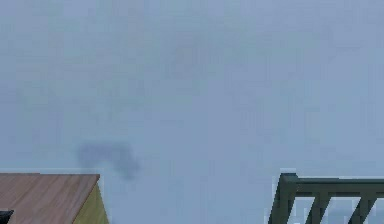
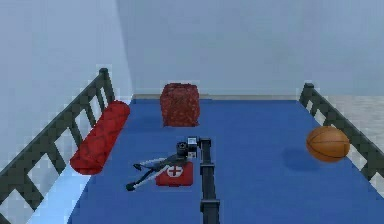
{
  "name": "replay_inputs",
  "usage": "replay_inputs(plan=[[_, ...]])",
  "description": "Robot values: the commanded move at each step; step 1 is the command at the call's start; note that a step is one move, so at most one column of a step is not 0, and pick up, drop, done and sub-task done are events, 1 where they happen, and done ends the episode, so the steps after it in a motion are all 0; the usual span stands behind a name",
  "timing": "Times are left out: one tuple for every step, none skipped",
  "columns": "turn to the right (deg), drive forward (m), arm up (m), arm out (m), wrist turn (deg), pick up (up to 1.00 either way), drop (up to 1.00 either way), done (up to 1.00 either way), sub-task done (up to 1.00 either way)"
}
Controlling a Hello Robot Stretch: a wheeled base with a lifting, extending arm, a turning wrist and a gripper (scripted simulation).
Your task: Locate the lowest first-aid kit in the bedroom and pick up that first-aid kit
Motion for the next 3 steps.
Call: replay_inputs(plan=[[0.0, 0.00, 0.00, 0.00, 45.0, 0.00, 0.00, 0.00, 0.00], [0.0, 0.00, 0.00, 0.00, 24.0, 0.00, 0.00, 0.00, 0.00], [0.0, 0.00, -0.30, 0.00, 0.0, 0.00, 0.00, 0.00, 0.00]])
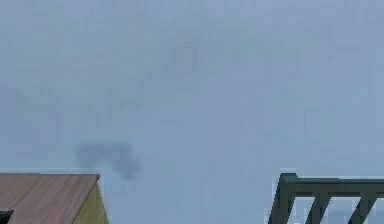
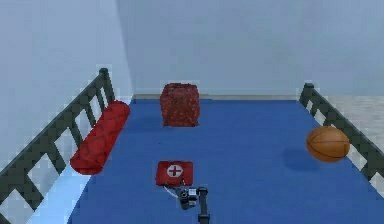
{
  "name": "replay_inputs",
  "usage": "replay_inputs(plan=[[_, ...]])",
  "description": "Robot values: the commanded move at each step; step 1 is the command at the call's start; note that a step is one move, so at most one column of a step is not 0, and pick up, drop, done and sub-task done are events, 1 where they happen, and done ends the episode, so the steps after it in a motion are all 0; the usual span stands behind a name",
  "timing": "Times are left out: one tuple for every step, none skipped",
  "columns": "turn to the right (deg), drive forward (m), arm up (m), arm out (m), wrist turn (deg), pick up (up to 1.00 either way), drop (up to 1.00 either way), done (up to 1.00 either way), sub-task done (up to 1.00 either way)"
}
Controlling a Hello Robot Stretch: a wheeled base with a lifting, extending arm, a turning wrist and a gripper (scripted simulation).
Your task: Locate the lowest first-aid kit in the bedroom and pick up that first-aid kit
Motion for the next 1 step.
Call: replay_inputs(plan=[[0.0, 0.00, 0.00, 0.00, 0.0, 1.00, 0.00, 0.00, 0.00]])
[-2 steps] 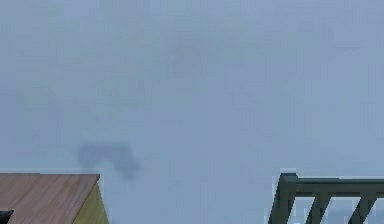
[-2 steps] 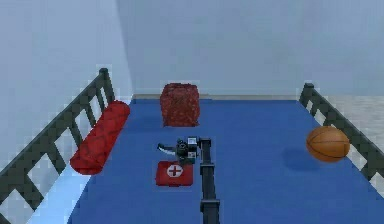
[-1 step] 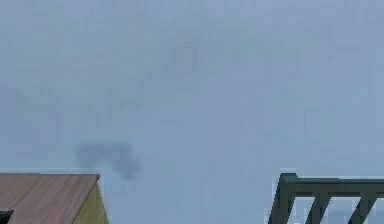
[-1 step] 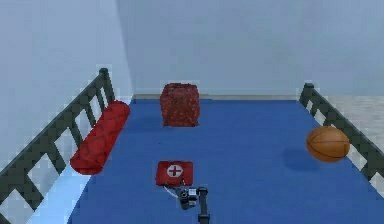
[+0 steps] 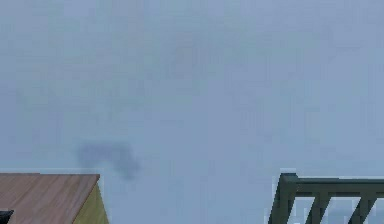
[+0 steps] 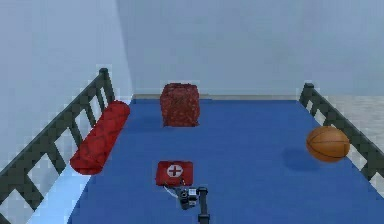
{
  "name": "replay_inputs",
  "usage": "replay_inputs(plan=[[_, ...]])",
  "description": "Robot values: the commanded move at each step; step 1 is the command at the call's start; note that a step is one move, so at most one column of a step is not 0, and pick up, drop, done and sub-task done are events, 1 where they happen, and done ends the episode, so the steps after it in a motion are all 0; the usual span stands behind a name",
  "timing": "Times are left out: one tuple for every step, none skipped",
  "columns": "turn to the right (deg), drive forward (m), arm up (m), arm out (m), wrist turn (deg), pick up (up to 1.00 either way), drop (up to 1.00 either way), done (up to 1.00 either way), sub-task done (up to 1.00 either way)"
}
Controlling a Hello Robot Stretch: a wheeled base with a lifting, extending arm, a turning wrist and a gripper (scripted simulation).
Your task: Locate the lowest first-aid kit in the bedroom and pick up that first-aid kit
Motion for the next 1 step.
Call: replay_inputs(plan=[[0.0, 0.00, 0.10, 0.00, 0.0, 0.00, 0.00, 0.00, 0.00]])
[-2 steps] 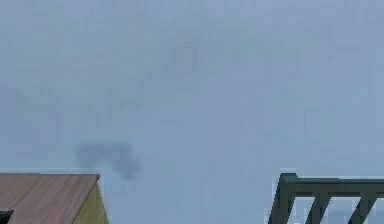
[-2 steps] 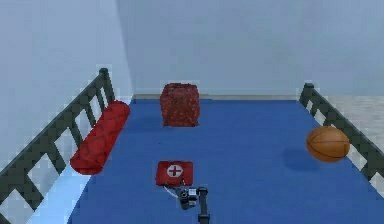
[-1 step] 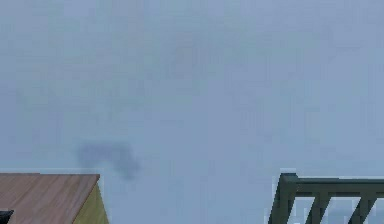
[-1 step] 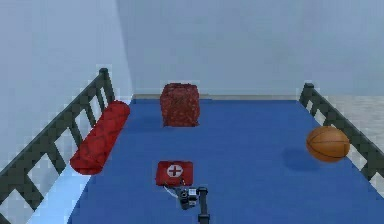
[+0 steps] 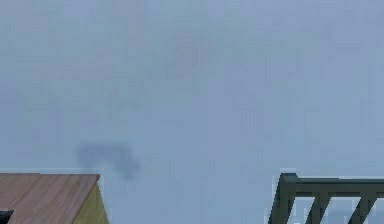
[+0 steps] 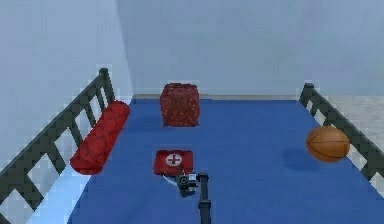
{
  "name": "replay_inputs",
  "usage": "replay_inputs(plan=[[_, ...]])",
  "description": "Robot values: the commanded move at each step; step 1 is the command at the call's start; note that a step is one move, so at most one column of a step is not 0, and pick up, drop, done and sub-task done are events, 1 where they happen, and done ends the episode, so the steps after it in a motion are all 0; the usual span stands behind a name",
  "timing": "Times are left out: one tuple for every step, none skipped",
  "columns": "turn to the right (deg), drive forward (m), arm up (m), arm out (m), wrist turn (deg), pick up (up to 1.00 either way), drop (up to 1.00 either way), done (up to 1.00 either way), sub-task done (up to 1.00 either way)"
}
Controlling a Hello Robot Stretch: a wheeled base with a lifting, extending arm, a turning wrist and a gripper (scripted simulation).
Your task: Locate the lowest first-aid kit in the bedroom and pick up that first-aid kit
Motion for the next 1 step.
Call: replay_inputs(plan=[[0.0, 0.00, 0.00, 0.00, 0.0, 0.00, 0.00, 1.00, 0.00]])
